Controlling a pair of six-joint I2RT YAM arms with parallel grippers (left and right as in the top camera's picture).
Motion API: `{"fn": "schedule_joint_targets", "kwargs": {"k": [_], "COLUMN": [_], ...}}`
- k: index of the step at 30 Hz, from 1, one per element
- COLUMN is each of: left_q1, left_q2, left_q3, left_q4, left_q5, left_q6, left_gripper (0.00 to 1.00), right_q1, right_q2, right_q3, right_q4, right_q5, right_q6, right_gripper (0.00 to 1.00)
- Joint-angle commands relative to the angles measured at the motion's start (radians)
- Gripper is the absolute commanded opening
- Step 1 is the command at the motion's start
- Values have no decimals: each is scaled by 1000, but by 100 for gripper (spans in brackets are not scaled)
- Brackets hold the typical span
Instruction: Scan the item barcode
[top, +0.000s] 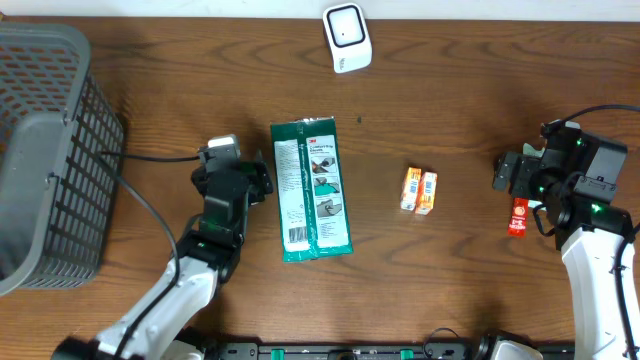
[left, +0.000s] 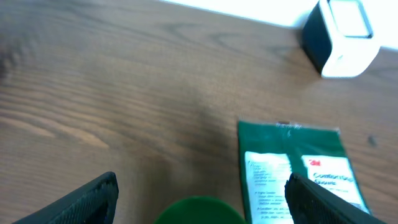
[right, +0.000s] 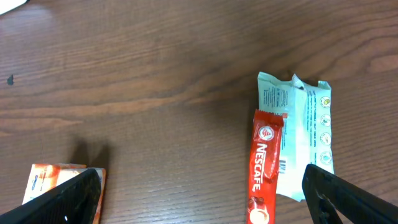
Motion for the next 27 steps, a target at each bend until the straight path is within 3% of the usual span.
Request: {"fn": "schedule_joint_targets", "kwargs": {"k": [1,6,12,15,18,21,23,25,27], "left_q1": [1,16,88,136,167,190,206,223,234], "left_q2": [-129,-246,-249,-203,-161,-122,-81,-31,28], "left_q3": [31,121,391,553,618,620,620,620,620], "left_q4": [-92,-316,-763,-959,-1012,-1015,-1015,-1014,-1014], "left_q5": [-10,-30,-27,102,275,268,253,253,253], "left_q6": [11,20,26,119,195,197,197,196,197], "left_gripper": [86,86,86,86,85,86,93,93,63], "right_q1": [-4,-4,-4,-4,-4,-4,-4,-4,-4], "right_q2": [-9,-9,-9,-9,-9,-9,-9,-9,-9], "right_q3": [16,16,16,16,16,16,16,16,16], "right_q4": [0,0,0,0,0,0,0,0,0], "right_q5": [-9,-9,-9,-9,-9,-9,-9,-9,-9], "right_q6": [10,10,10,10,10,10,10,10,10], "right_gripper": [99,99,99,99,99,99,99,99,99]}}
